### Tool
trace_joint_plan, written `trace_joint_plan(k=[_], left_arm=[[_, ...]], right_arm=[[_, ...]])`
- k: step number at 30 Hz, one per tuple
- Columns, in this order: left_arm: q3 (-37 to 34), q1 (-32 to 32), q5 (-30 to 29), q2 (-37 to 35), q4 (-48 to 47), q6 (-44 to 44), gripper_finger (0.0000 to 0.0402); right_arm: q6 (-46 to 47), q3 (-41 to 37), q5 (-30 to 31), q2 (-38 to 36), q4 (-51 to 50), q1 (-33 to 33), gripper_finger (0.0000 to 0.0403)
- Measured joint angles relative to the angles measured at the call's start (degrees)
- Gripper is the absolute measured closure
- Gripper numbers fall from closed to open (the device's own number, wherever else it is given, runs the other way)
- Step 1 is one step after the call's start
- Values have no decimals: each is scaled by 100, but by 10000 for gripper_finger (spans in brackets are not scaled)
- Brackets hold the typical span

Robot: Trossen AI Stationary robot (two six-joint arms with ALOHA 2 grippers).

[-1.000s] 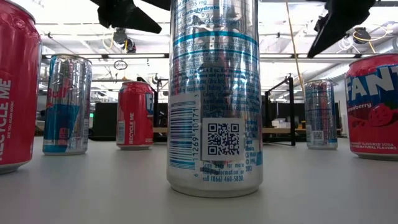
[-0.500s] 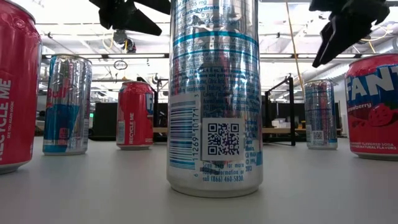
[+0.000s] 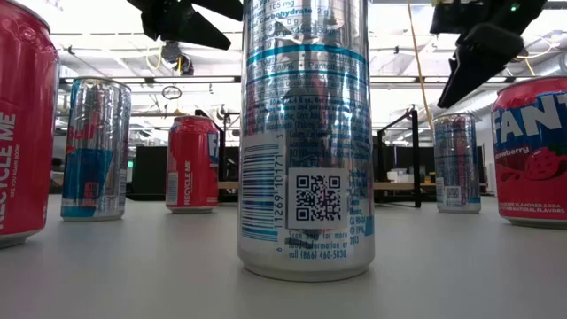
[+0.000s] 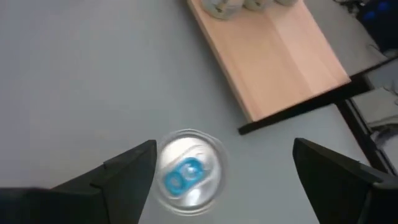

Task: Place canned beverage on shelf
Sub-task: Put the top right blue soda can on the shelf

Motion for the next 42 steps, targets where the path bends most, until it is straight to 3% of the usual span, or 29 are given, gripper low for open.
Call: trace_joint_plan(k=[9, 17, 27, 42], left_arm=[[0, -7, 2, 0, -18, 9, 38], [2, -7, 7, 0, -24, 121, 38], [2, -7, 9, 0, -25, 114, 38], [2, 99, -143, 0, -28, 866, 38]], right_arm=[[-216, -2, -310, 0, 266, -454, 62], [735, -276, -284, 50, 412, -454, 62], [1175, -446, -319, 205, 322, -500, 62], [412, -445, -452, 260, 428, -500, 62]])
